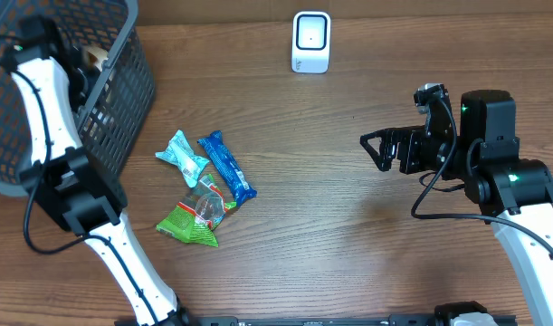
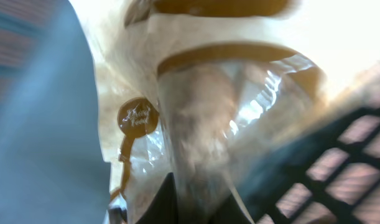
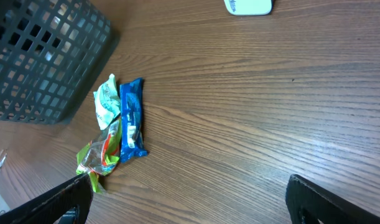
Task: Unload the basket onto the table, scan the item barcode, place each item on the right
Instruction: 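Reach into the basket and grasp the cream-brown Nutree bag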
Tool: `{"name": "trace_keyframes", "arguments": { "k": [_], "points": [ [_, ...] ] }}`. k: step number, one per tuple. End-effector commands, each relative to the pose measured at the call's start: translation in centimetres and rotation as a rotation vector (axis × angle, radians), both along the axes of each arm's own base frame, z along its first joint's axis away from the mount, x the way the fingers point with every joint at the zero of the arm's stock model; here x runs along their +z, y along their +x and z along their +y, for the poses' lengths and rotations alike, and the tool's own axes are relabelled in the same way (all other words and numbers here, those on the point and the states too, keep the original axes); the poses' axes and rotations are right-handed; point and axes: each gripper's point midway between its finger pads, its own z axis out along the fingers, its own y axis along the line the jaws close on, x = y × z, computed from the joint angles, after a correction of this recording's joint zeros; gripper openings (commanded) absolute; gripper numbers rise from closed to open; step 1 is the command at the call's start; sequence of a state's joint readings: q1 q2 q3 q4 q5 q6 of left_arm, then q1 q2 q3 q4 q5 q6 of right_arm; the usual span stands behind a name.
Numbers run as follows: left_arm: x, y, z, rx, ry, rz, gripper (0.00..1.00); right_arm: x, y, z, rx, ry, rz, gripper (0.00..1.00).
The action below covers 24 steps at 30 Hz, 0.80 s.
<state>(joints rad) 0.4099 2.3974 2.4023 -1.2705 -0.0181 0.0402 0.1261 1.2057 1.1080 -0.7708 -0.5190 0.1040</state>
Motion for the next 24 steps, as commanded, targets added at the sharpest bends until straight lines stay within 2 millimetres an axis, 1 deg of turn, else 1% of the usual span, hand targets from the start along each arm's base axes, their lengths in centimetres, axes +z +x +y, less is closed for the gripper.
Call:
{"name": "trace_keyframes", "arguments": {
  "k": [1,3,5,7,9,10,13,15,17,18,20,21,22,23,24],
  "points": [
    [15.4,-0.7,0.5,0.145,0.136,-0.305,0.04,1.2,0.3,0.2,0.008,0.0,-0.038,1.0],
    [19.8,-1.9,-0.1,0.149,0.174,-0.388,0.04,1.2,0.4,0.2,0.008,0.001,-0.041,1.0],
    [23.3,-3.2,-0.9,0.148,0.206,-0.452,0.04,1.3,0.4,0.2,0.008,0.001,-0.045,1.0],
    [26.0,-4.7,-2.0,0.138,0.217,-0.501,0.04,1.4,0.5,0.2,0.009,0.002,-0.05,1.0],
    [28.0,-6.3,-3.4,0.122,0.215,-0.531,0.04,1.4,0.5,0.2,0.009,0.003,-0.052,1.0],
    [28.9,-7.0,-4.3,0.105,0.202,-0.547,0.04,1.4,0.5,0.2,0.009,0.003,-0.052,1.0],
    [31.1,-8.4,-6.8,0.054,0.2,-0.589,0.04,1.4,0.4,0.3,0.015,0.008,-0.051,1.0],
    [31.5,-8.6,-7.2,0.042,0.229,-0.59,0.04,1.5,0.3,0.6,0.026,0.02,-0.049,1.0],
    [31.0,-8.4,-6.8,0.052,0.238,-0.573,0.04,1.6,0.3,0.6,0.028,0.022,-0.049,1.0],
    [30.5,-8.2,-6.5,0.056,0.235,-0.562,0.1,1.6,0.3,0.6,0.028,0.022,-0.049,1.0],
    [29.0,-7.4,-5.8,0.063,0.225,-0.525,0.3,1.6,0.3,0.6,0.028,0.022,-0.048,1.0],
    [27.9,-6.7,-5.3,0.064,0.222,-0.501,0.42,1.6,0.3,0.6,0.028,0.022,-0.048,1.0],
    [26.6,-5.8,-4.9,0.052,0.223,-0.469,0.49,1.6,0.3,0.6,0.028,0.022,-0.048,1.0],
    [25.8,-5.4,-4.5,0.048,0.223,-0.453,0.51,1.6,0.3,0.6,0.028,0.022,-0.048,1.0],
    [24.4,-4.4,-4.1,0.041,0.218,-0.425,0.55,1.6,0.3,0.6,0.027,0.021,-0.048,1.0]
  ]
}}
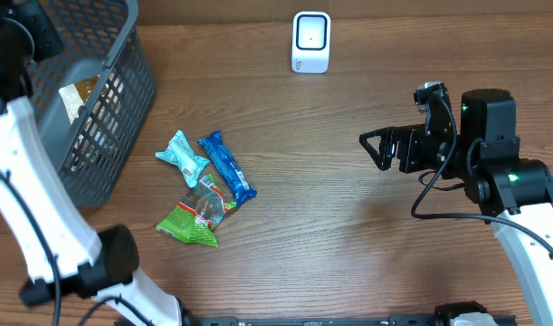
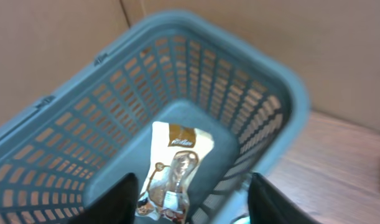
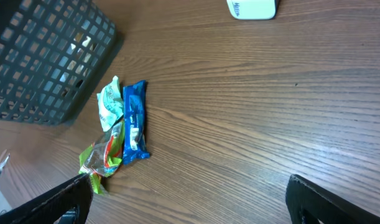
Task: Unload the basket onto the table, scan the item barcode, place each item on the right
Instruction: 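Reach into the basket and grasp the cream-brown Nutree bag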
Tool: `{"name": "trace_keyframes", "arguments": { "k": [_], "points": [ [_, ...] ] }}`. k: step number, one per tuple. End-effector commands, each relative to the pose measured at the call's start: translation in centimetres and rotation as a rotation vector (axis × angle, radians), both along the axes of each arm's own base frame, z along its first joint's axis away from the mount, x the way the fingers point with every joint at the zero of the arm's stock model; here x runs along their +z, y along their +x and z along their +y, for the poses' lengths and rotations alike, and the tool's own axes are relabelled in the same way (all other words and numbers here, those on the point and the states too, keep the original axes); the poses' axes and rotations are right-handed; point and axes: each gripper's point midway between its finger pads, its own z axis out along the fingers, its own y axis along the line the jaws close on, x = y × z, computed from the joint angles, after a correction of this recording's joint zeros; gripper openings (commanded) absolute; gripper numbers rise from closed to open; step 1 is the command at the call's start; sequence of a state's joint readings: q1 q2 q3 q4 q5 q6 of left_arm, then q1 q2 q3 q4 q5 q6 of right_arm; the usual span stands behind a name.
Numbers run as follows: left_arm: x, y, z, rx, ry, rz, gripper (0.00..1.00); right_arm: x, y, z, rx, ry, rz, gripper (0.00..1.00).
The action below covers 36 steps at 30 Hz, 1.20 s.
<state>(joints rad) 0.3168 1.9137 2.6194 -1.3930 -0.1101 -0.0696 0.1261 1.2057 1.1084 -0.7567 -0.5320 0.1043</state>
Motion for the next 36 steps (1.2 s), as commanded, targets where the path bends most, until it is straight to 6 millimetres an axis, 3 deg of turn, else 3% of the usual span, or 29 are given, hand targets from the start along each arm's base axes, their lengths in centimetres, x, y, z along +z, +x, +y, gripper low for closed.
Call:
{"name": "trace_keyframes", "arguments": {
  "k": [1,6,7,11,12,16,22,29,30,31,34,36],
  "points": [
    [-6.2,3.2,2.1,-0.01,-0.015,0.143,0.58,1.2,0.2,0.4,0.018,0.009,-0.036,1.0],
    [-13.6,5.8,3.8,-0.022,-0.093,0.279,0.65,1.2,0.2,0.4,0.018,0.009,-0.036,1.0],
    [-16.0,6.1,4.3,-0.03,-0.112,0.332,0.66,1.2,0.2,0.4,0.018,0.009,-0.036,1.0],
    [-21.6,5.8,5.7,-0.006,-0.184,0.456,0.67,1.2,0.2,0.4,0.018,0.009,-0.036,1.0],
    [-24.2,5.5,6.4,-0.001,-0.227,0.507,0.67,1.2,0.2,0.4,0.018,0.01,-0.036,1.0],
    [-29.2,5.8,6.4,-0.088,-0.339,0.563,0.74,1.2,0.2,0.4,0.018,0.009,-0.036,1.0],
    [-35.7,5.7,6.2,-0.13,-0.405,0.662,0.81,1.3,0.2,0.4,0.018,0.01,-0.04,1.0],
    [-40.8,5.1,6.5,-0.113,-0.418,0.751,0.83,1.3,0.2,0.4,0.018,0.01,-0.04,1.0],
    [-41.1,5.0,6.5,-0.113,-0.421,0.757,0.81,1.3,0.2,0.4,0.018,0.01,-0.04,1.0],
    [-41.5,4.9,6.5,-0.112,-0.423,0.764,0.73,1.3,0.2,0.4,0.018,0.01,-0.04,1.0],
    [-41.6,4.7,6.6,-0.104,-0.421,0.776,0.04,1.3,0.2,0.4,0.018,0.01,-0.04,1.0],
    [-40.9,4.7,6.8,-0.058,-0.431,0.762,0.04,1.3,0.2,0.4,0.018,0.01,-0.04,1.0]
  ]
}}
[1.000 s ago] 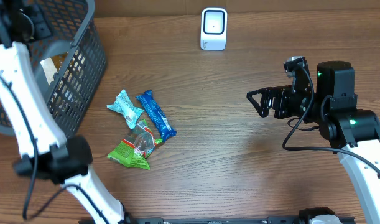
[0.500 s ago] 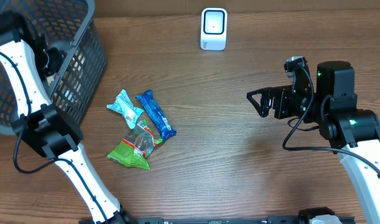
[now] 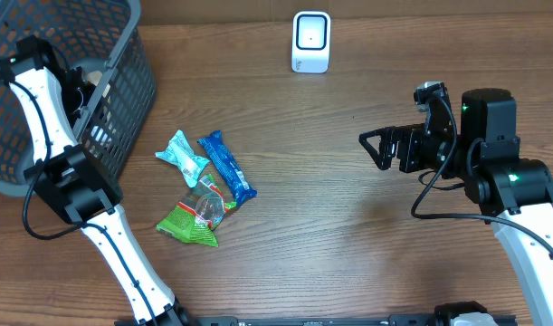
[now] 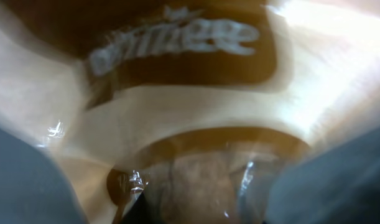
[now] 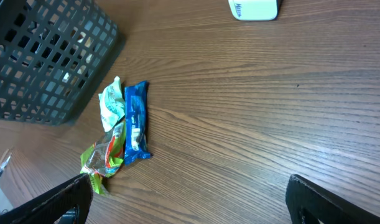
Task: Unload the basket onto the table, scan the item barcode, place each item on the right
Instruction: 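Reach into the basket and grasp the cream-brown Nutree bag, then lift the Nutree bag out and set it right of the blue bar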
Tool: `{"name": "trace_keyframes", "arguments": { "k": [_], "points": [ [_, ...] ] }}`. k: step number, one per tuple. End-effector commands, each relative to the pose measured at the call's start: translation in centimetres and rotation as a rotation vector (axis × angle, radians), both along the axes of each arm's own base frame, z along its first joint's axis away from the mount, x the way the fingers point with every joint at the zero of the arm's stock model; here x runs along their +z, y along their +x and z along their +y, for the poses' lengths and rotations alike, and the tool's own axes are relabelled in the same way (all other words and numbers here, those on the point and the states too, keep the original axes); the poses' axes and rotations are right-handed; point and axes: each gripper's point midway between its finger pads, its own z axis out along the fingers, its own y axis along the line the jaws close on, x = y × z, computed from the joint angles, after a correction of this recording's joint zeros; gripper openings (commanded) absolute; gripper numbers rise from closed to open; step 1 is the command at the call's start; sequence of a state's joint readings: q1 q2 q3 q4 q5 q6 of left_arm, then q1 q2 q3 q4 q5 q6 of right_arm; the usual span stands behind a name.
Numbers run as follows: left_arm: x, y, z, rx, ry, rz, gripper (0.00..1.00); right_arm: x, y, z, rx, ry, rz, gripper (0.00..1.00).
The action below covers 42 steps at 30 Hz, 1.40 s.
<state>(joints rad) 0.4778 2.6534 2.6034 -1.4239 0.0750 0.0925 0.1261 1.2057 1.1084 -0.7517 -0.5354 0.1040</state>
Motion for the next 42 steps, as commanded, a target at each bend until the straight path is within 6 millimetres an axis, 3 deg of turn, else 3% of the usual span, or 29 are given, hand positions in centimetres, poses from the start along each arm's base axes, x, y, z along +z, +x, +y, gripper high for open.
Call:
{"name": "trace_keyframes", "arguments": {
  "k": [1,3,7,8,9,10,11,12,15,19,21,24,28,34,38,42],
  "points": [
    [-3.3,-0.8,-0.4,0.05,-0.033,0.073,0.04,1.2,0.2,0.3,0.015,0.008,-0.035,1.0],
    [-1.8,-0.6,-0.1,0.098,-0.025,0.05,0.04,1.2,0.2,0.3,0.015,0.008,-0.035,1.0],
    [6.0,0.7,0.5,0.132,0.039,-0.104,0.04,1.2,0.2,0.3,0.015,0.008,-0.037,1.0],
    [8.4,1.0,0.5,0.139,0.058,-0.153,0.04,1.3,0.2,0.3,0.015,0.008,-0.038,1.0],
    [13.8,1.2,0.2,0.149,0.099,-0.262,0.04,1.3,0.2,0.3,0.015,0.008,-0.039,1.0],
    [16.4,1.1,0.0,0.148,0.12,-0.315,0.04,1.3,0.2,0.3,0.015,0.008,-0.039,1.0],
    [20.6,0.5,-0.4,0.15,0.162,-0.393,0.04,1.3,0.2,0.3,0.016,0.008,-0.038,1.0],
    [23.4,-0.2,-0.6,0.16,0.198,-0.443,0.04,1.3,0.2,0.4,0.019,0.011,-0.038,1.0],
    [30.5,-2.6,-1.6,0.168,0.279,-0.57,0.04,1.3,0.1,0.5,0.024,0.016,-0.038,1.0],
    [37.8,-6.5,-4.3,0.156,0.303,-0.728,0.04,1.3,0.1,0.5,0.024,0.016,-0.037,1.0],
    [40.1,-8.2,-6.4,0.122,0.275,-0.783,0.04,1.3,0.1,0.5,0.024,0.015,-0.038,1.0],
    [41.7,-10.4,-9.8,0.057,0.227,-0.814,0.04,1.3,0.1,0.5,0.023,0.015,-0.038,1.0],
    [41.6,-12.3,-15.7,-0.083,0.128,-0.787,0.04,1.5,0.2,0.5,0.02,0.021,-0.041,0.99],
    [40.1,-11.5,-24.6,-0.323,0.033,-0.739,0.04,1.6,0.2,0.7,0.03,0.031,-0.042,0.99],
    [38.8,-11.2,-27.9,-0.405,0.045,-0.692,0.04,1.6,0.1,0.7,0.03,0.03,-0.04,0.99],
    [35.8,-11.4,-31.3,-0.493,0.028,-0.588,0.04,1.6,0.2,0.7,0.03,0.031,-0.045,1.0]
  ]
}}
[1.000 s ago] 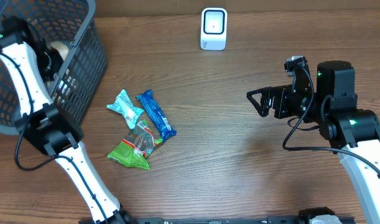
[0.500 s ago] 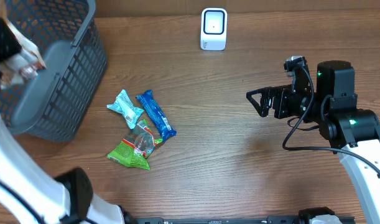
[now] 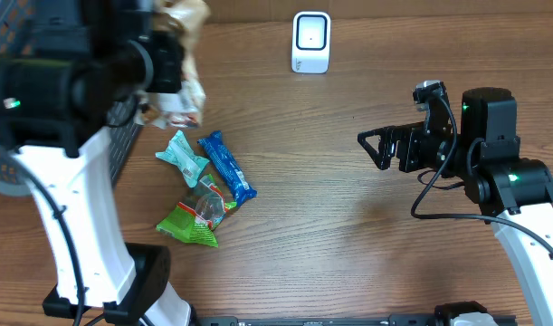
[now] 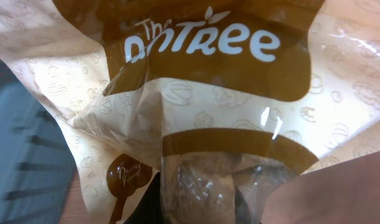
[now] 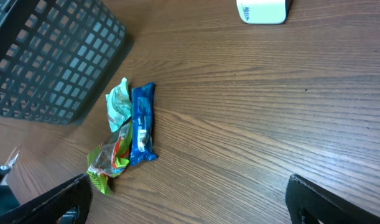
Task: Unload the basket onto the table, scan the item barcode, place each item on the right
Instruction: 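Lift the Nutree bag out and set it right of the blue bar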
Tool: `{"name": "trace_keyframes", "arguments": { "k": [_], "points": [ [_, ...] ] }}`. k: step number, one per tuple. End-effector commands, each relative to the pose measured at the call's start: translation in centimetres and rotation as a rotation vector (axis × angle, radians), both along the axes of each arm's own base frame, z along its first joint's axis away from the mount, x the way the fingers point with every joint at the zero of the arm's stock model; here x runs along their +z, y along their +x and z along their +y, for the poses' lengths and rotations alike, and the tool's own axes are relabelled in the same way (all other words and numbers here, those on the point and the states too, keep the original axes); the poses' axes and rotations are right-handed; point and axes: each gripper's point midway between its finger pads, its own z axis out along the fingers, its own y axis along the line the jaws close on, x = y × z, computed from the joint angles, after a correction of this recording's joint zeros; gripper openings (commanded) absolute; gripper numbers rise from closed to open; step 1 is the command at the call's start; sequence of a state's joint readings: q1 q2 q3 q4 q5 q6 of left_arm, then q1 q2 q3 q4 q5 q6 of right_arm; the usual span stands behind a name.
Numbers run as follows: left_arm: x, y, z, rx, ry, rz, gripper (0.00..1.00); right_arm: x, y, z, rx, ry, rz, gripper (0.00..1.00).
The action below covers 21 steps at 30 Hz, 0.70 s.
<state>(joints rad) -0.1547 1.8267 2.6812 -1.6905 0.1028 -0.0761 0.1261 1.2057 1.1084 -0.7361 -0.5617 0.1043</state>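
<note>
A beige and brown snack bag (image 3: 174,56) with a clear window hangs high over the table, right of the basket, with my left gripper (image 3: 158,68) shut on it. In the left wrist view the bag (image 4: 196,93) fills the frame and its brown label faces the camera; the dark fingers (image 4: 153,198) show only at the bottom edge. No barcode shows on it. The white scanner (image 3: 311,41) stands at the table's far edge, also visible as the scanner (image 5: 262,10). My right gripper (image 3: 377,149) hovers open over the right half of the table, holding nothing.
The dark grey basket (image 5: 46,56) stands at the far left, largely hidden overhead by my left arm. A teal packet (image 3: 182,154), a blue bar (image 3: 227,167) and a green packet (image 3: 195,217) lie together on the wood left of centre.
My left gripper was down inside the basket against the snack bag. Now it holds the bag lifted out of the basket, above the table beside it. The right arm has barely moved.
My left gripper was first low in the basket, close to the snack bag. Then it stood open high above the basket with the bag lying on the basket floor. Then it was down on the bag again, and now it holds the bag raised outside the basket.
</note>
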Motion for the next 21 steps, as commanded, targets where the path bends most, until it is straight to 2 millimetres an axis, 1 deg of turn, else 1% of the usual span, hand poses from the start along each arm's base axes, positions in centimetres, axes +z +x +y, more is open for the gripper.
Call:
{"name": "trace_keyframes", "arguments": {
  "k": [1,3,8,9,10,12,16,21],
  "points": [
    [-2.6,-0.3,-2.0,-0.043,0.052,0.085,0.04,1.2,0.2,0.3,0.011,0.01,-0.031,1.0],
    [-4.8,-0.6,-3.1,-0.064,0.078,0.158,0.04,1.2,0.2,0.3,0.011,0.01,-0.03,1.0],
    [-10.6,-1.3,-4.5,-0.095,0.158,0.335,0.04,1.2,0.2,0.3,0.011,0.01,-0.031,1.0],
    [-12.1,-1.5,-5.0,-0.109,0.174,0.37,0.04,1.2,0.2,0.3,0.011,0.01,-0.03,1.0],
    [-12.7,-1.5,-5.2,-0.114,0.18,0.384,0.04,1.2,0.2,0.3,0.011,0.01,-0.03,1.0],
    [-14.7,-1.7,-5.6,-0.128,0.198,0.425,0.04,1.2,0.1,0.3,0.011,0.01,-0.029,1.0],
    [-18.8,-1.8,-5.7,-0.131,0.219,0.504,0.04,1.2,0.1,0.3,0.011,0.01,-0.028,1.0],
    [-24.2,-2.6,-5.3,-0.131,0.249,0.599,0.04,1.0,0.0,0.3,0.011,0.009,-0.02,1.0]
  ]
}}
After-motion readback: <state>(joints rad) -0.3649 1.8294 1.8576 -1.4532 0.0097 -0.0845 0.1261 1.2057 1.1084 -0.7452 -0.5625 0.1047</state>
